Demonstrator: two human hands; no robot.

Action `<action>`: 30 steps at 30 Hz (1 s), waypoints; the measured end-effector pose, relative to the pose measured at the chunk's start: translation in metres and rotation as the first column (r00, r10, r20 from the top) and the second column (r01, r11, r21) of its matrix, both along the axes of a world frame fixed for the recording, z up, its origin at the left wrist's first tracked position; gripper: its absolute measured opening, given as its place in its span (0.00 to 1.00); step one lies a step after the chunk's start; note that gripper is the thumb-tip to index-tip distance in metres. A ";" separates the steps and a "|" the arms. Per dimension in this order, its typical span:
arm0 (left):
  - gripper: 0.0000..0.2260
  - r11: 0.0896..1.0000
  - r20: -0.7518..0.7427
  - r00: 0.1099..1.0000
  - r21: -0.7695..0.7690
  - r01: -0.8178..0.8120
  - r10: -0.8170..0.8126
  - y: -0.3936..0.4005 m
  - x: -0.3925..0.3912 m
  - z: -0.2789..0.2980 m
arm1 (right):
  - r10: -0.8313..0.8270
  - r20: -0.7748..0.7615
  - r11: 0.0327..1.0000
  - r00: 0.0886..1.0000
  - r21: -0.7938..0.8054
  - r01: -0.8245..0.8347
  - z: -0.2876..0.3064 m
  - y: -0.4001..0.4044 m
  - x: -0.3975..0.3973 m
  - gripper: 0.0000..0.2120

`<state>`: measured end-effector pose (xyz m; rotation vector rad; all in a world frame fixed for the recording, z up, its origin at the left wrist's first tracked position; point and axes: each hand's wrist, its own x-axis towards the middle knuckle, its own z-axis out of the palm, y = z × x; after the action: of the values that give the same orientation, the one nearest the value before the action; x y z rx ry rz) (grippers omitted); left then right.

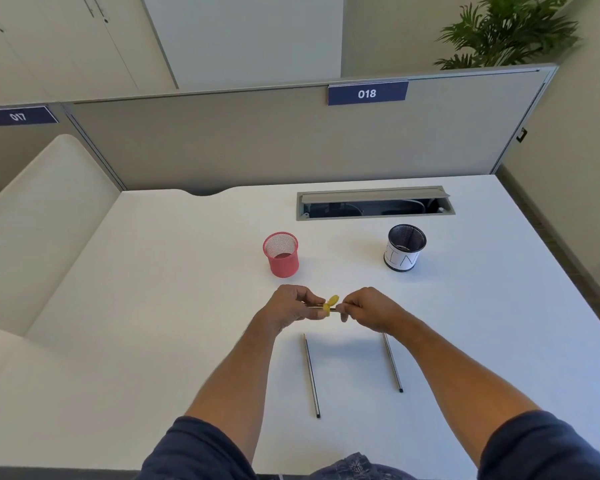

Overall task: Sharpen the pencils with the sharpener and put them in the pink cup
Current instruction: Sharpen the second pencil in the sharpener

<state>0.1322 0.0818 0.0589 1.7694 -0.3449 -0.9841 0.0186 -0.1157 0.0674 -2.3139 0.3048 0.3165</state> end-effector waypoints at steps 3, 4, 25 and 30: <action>0.12 0.999 0.038 0.999 -0.034 0.018 -0.017 -0.004 -0.002 0.001 | 0.037 -0.106 0.995 0.994 0.093 -0.027 0.006 -0.003 0.002 0.18; 0.12 0.999 0.049 0.999 -0.040 0.017 -0.015 -0.005 -0.002 0.001 | 0.038 -0.118 0.994 0.992 0.105 -0.025 0.007 -0.004 0.003 0.18; 0.11 0.964 -0.261 0.939 -0.082 -0.253 0.224 -0.011 -0.002 0.005 | 0.314 0.652 0.858 0.690 -0.505 0.087 -0.014 -0.005 -0.013 0.05; 0.09 0.973 -0.304 0.941 -0.127 -0.194 0.148 -0.004 -0.002 0.002 | 0.378 0.644 0.812 0.665 -0.576 0.096 -0.010 -0.002 -0.007 0.06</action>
<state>0.1298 0.0774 0.0609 1.4597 -0.0744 -1.0458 0.0114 -0.1177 0.0570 -2.8257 -0.2596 -0.7705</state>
